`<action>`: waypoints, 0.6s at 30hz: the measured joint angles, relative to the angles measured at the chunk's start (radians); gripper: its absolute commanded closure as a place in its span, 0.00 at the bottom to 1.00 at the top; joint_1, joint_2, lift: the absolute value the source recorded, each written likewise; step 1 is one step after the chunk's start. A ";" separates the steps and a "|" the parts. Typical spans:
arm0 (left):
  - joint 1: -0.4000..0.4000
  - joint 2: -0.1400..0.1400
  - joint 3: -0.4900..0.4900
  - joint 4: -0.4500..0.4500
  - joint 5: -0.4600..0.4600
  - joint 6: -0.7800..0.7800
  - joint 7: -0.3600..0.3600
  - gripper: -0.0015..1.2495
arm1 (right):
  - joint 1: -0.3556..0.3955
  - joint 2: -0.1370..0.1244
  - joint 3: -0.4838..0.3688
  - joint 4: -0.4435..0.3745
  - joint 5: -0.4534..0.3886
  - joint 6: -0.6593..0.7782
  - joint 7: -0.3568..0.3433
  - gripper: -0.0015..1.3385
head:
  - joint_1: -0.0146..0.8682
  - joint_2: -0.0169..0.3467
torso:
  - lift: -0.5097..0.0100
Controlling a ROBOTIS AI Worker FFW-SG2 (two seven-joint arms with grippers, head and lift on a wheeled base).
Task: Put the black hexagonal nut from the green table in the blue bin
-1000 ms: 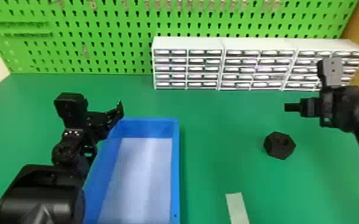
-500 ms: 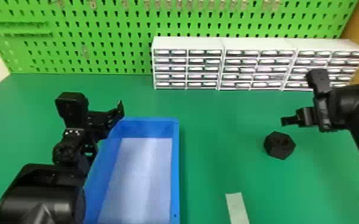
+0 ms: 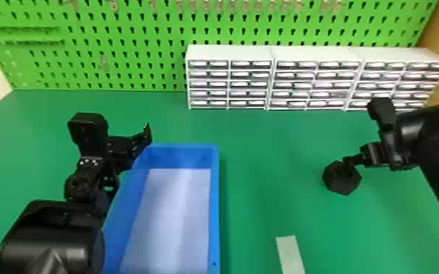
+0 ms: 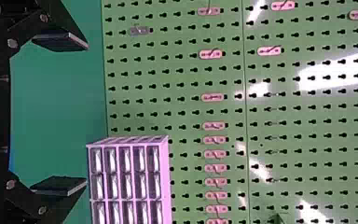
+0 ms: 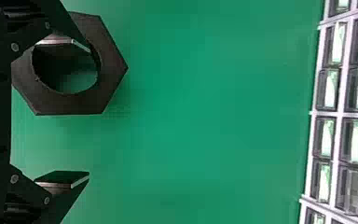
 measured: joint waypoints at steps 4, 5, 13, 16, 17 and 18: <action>-0.001 0.000 0.000 0.000 0.000 0.000 0.000 0.20 | -0.002 0.004 -0.007 0.018 0.004 -0.017 0.000 0.25 | 0.79 0.19 | 0.80; -0.001 0.000 0.000 0.000 0.000 0.000 0.000 0.20 | -0.002 0.004 -0.009 0.021 0.004 -0.021 0.000 0.26 | 0.79 0.19 | 0.80; -0.001 0.000 0.001 0.000 0.000 0.000 0.000 0.20 | 0.002 0.016 -0.024 0.053 0.012 -0.057 0.000 0.26 | 0.79 0.19 | 0.80; 0.000 0.000 0.001 0.000 0.000 0.000 0.000 0.20 | 0.004 0.021 -0.031 0.067 0.018 -0.072 0.000 0.26 | 0.79 0.19 | 0.80; 0.000 0.000 0.001 0.000 0.000 0.000 0.000 0.20 | 0.005 0.023 -0.032 0.071 0.022 -0.076 -0.001 0.26 | 0.79 0.19 | 0.80; 0.000 0.000 0.002 0.000 0.001 0.000 0.000 0.20 | 0.005 0.025 -0.034 0.075 0.025 -0.080 -0.001 0.26 | 0.79 0.19 | 0.80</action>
